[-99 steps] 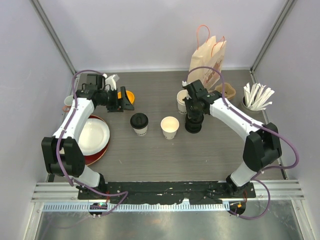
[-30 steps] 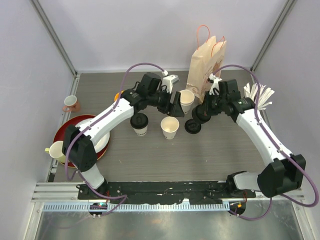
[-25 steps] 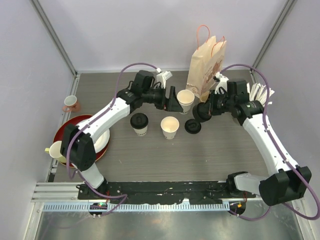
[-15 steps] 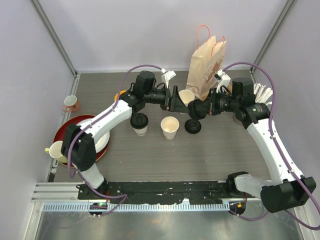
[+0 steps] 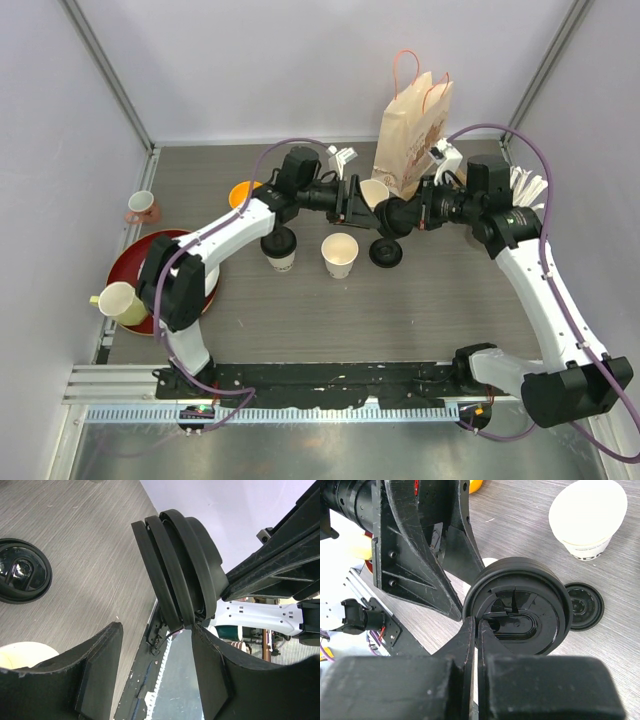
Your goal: Pack the takeout coffee
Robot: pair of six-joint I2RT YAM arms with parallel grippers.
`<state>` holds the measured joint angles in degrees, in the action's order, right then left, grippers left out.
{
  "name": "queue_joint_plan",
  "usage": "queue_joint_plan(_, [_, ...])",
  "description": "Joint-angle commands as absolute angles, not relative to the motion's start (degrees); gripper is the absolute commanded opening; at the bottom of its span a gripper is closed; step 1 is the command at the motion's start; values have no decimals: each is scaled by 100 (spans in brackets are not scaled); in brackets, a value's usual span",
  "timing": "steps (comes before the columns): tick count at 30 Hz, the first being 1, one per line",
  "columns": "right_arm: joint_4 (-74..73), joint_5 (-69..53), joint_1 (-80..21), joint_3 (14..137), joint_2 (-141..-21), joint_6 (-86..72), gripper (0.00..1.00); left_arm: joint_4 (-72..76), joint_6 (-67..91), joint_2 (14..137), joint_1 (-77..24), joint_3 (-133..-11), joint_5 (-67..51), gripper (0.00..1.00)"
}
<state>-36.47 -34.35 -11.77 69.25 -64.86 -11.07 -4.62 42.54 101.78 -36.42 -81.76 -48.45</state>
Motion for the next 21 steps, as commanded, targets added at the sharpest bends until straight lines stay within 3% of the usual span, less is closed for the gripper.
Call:
queue_joint_plan(1, [-3507,-3498,-1178,7031,-6258,-1099,1,-387,4350,10257,-3674,-8481,-4799,61])
queue_joint_plan(6, [-3586,-3166,-1178,6996,-6293,-1090,1,-448,4315,10379,-3665,-8569,-4755,61])
queue_joint_plan(11, [-3595,-2541,-1178,6795,-6591,-1291,1,-720,4079,10608,-3674,-8903,-4598,69])
queue_joint_plan(15, [-3192,-2154,-1169,6347,-6881,-1423,1,-1896,3420,11055,-3665,-9640,-3921,77])
queue_joint_plan(17, [-2744,-2074,-1178,5962,-7083,-1520,1,-2854,2991,11425,-3665,-10263,-3369,78])
queue_joint_plan(21, [-2470,-1715,-1213,5678,-7707,-1503,1,-3287,2778,11681,-3604,-10696,-3137,78])
